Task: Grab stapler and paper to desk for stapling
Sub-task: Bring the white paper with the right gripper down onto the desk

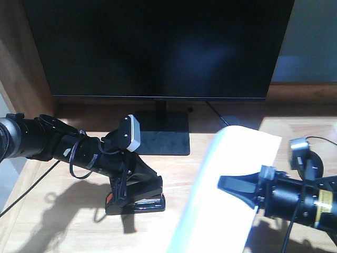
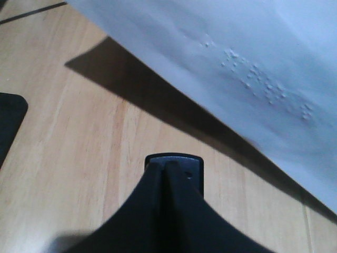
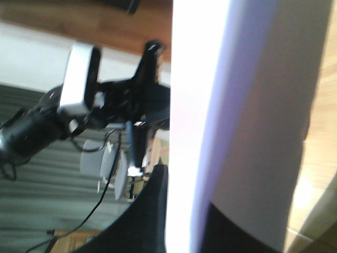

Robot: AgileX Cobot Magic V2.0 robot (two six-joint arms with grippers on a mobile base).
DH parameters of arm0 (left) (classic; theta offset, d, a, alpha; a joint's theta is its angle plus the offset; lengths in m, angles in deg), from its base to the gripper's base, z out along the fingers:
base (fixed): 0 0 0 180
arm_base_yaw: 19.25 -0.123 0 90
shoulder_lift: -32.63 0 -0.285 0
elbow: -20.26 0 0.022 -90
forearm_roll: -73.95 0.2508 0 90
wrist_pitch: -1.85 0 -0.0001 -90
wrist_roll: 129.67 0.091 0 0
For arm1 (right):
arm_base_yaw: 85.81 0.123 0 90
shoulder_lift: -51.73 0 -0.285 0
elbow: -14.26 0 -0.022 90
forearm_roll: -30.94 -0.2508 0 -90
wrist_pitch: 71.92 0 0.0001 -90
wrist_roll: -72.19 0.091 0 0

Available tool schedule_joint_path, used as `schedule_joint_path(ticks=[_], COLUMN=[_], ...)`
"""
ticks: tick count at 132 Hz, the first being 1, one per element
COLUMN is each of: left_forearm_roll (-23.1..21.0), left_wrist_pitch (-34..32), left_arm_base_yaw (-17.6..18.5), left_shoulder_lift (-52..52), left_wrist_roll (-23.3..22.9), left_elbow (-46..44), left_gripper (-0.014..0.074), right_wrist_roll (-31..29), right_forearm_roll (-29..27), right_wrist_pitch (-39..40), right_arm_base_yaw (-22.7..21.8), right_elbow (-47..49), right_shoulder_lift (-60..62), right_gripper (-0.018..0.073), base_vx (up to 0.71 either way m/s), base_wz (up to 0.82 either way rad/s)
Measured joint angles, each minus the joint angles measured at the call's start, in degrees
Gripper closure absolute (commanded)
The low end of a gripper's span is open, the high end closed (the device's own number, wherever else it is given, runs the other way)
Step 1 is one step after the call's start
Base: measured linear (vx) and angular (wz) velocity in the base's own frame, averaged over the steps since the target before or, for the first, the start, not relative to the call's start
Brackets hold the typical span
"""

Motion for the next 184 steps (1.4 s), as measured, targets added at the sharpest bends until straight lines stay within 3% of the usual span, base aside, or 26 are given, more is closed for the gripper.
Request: schedule_joint_path(ticks=[32, 81, 125, 184], left_forearm_roll=[0.0, 0.0, 0.0, 0.0], left_wrist_pitch=[0.0, 0.0, 0.0, 0.0], left_arm_base_yaw=[0.0, 0.0, 0.0, 0.0], left_shoulder_lift=[0.0, 0.0, 0.0, 0.0], left_wrist_roll=[0.0, 0.0, 0.0, 0.0], left_elbow=[0.0, 0.0, 0.0, 0.0], left_gripper=[0.0603, 0.0603, 0.0603, 0.0603], right_wrist_roll=[-2.1, -3.3, -9.3, -17.6], right_forearm_roll=[-0.9, 8.8, 12.9, 12.3], right_wrist_pitch=[-2.0, -18.0, -20.8, -18.9], right_arm_base_yaw=[1.4, 1.5, 1.6, 1.6], right_elbow=[0.0, 0.0, 0.0, 0.0], right_shoulder_lift=[0.0, 0.0, 0.0, 0.0], right_gripper=[0.0562, 0.0562, 0.0562, 0.0562], base_vx=[0.0, 0.0, 0.0, 0.0], base_wz=[0.0, 0.0, 0.0, 0.0])
